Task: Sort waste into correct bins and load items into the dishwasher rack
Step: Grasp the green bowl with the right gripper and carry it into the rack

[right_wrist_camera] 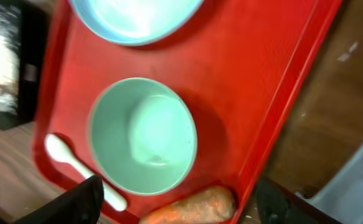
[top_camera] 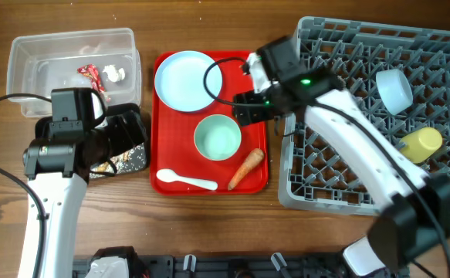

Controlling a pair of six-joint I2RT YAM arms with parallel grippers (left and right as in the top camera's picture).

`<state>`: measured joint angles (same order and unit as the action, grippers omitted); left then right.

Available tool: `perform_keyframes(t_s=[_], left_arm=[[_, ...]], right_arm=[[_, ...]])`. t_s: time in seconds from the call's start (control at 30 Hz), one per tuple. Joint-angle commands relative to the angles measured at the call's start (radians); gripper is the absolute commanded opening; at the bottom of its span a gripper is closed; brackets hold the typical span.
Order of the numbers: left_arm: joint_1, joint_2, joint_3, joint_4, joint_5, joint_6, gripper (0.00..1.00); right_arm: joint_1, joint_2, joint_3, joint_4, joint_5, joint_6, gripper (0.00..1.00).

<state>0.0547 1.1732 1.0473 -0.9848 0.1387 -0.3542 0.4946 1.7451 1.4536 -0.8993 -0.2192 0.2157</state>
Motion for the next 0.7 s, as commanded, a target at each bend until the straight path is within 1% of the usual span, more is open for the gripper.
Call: perform_keyframes(t_s=[0.0, 0.03, 0.1, 0.2, 0.27, 0.3, 0.33, 0.37, 0.43, 0.5, 0.67], left_arm=[[0.009, -0.006, 0.01, 0.0, 0.002, 0.001, 0.97], [0.009, -0.006, 0.01, 0.0, 0.002, 0.001, 0.97], [0.009, -0.006, 0.01, 0.0, 0.002, 0.001, 0.97], [0.009, -0.006, 0.01, 0.0, 0.002, 0.001, 0.98], [0.009, -0.006, 0.01, 0.0, 0.002, 0.001, 0.98], [0.009, -0.006, 0.01, 0.0, 0.002, 0.001, 0.98], [0.009, -0.006, 0.01, 0.0, 0.002, 0.001, 0.98], [0.009, -0.006, 0.01, -0.001, 0.002, 0.001, 0.98], [0.009, -0.006, 0.01, -0.001, 0.002, 0.001, 0.98], [0.009, -0.006, 0.01, -0.001, 0.002, 0.001, 0.98], [0.009, -0.006, 0.01, 0.0, 0.002, 0.001, 0.98]], right_arm=[[0.029, 0.119, 0.01, 0.005, -0.019, 0.049, 0.77], [0.035, 0.151, 0.01, 0.005, -0.021, 0.05, 0.71], [0.041, 0.228, 0.01, 0.011, -0.021, 0.076, 0.67], [0.041, 0.295, 0.01, 0.017, -0.042, 0.076, 0.57], [0.041, 0.307, 0.01, 0.03, -0.043, 0.076, 0.45], [0.041, 0.306, 0.01, 0.051, -0.043, 0.076, 0.33], [0.041, 0.306, 0.01, 0.07, -0.043, 0.08, 0.24], [0.041, 0.306, 0.01, 0.084, -0.034, 0.104, 0.22], [0.04, 0.301, 0.014, 0.092, 0.016, 0.134, 0.15], [0.031, 0.273, 0.021, 0.091, 0.06, 0.126, 0.04], [-0.015, 0.11, 0.022, 0.076, 0.2, 0.125, 0.04]])
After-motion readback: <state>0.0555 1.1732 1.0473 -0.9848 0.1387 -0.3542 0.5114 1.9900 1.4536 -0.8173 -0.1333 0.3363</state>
